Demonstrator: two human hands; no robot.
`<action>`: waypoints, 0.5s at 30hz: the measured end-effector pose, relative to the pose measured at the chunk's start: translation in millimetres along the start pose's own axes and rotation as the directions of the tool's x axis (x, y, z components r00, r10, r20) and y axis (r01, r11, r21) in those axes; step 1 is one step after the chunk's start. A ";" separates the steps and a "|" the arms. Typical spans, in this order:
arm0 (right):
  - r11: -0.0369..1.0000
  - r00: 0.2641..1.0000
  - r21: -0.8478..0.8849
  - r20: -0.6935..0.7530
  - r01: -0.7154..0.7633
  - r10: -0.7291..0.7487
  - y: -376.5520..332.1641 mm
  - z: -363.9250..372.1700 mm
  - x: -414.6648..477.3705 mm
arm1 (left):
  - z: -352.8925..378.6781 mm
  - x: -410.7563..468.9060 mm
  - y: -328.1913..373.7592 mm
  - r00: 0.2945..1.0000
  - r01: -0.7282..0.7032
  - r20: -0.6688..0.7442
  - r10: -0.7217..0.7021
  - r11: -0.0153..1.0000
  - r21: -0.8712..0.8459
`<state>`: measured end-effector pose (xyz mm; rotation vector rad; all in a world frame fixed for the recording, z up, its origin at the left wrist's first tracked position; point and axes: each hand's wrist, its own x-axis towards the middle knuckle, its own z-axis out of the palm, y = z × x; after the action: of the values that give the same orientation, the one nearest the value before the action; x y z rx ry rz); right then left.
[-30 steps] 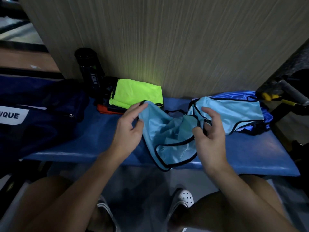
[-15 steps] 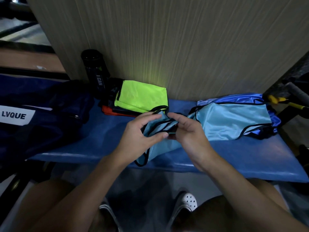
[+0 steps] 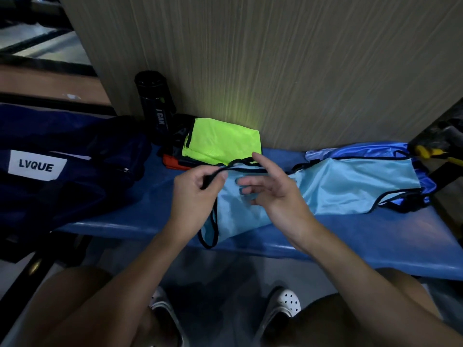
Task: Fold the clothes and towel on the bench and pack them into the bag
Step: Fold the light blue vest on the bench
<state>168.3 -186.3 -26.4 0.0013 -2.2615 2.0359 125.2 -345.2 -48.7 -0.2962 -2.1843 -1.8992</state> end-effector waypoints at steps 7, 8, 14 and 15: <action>0.949 0.997 -0.306 0.015 0.074 -0.073 38.0 -5.3 -3.2 | -55.4 38.6 -44.9 0.951 0.307 -0.094 -0.293 0.928 0.210; 0.913 0.997 -0.401 0.015 0.077 -0.078 44.6 -8.0 -2.4 | -60.9 40.0 -48.9 0.956 0.294 -0.088 -0.281 0.906 0.303; 0.606 0.990 -0.783 0.100 0.137 -0.094 71.5 -17.0 1.3 | -40.2 8.1 -59.5 0.986 -0.163 0.113 0.121 0.594 0.788; 0.556 0.989 -0.817 0.131 0.149 -0.073 74.2 -17.4 2.0 | -31.5 -0.3 -60.1 0.965 -0.262 0.215 0.151 0.595 0.759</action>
<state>162.7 -161.0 -98.1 0.1566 -2.9381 0.7264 108.7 -384.7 -101.3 -0.4757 -2.6687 -0.6619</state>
